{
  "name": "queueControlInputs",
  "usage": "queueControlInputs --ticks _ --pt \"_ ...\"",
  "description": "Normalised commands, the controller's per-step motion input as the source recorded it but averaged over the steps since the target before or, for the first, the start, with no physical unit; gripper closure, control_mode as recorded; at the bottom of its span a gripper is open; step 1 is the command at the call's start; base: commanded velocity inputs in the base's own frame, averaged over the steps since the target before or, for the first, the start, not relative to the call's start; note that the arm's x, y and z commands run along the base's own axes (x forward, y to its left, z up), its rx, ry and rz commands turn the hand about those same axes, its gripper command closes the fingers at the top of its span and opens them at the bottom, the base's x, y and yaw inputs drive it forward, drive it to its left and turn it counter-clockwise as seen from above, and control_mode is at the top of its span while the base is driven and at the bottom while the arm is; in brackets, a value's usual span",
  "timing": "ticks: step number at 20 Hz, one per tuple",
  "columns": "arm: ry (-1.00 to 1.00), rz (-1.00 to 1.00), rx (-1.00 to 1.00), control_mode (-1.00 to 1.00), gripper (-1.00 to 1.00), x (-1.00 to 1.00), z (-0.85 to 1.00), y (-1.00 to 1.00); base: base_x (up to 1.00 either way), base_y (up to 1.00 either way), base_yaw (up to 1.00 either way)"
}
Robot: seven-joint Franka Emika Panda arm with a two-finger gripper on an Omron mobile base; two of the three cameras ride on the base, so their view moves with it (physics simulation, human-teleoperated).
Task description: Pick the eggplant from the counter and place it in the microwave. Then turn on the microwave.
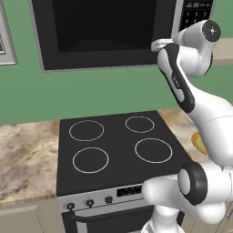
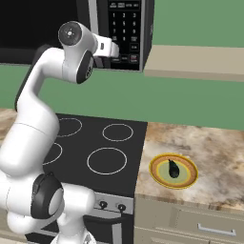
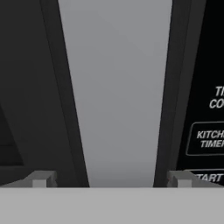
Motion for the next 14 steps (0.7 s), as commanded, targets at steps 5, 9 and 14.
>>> queueControlInputs --ticks 5,9,14 --pt "0.00 0.00 0.00 -1.00 1.00 0.39 0.00 0.00 0.00 0.00 0.00" --pt "0.00 0.03 0.00 -1.00 1.00 0.41 0.00 0.03 0.00 0.00 0.00" --pt "0.01 0.13 0.00 -1.00 1.00 0.21 0.00 0.13 0.00 0.00 0.00"
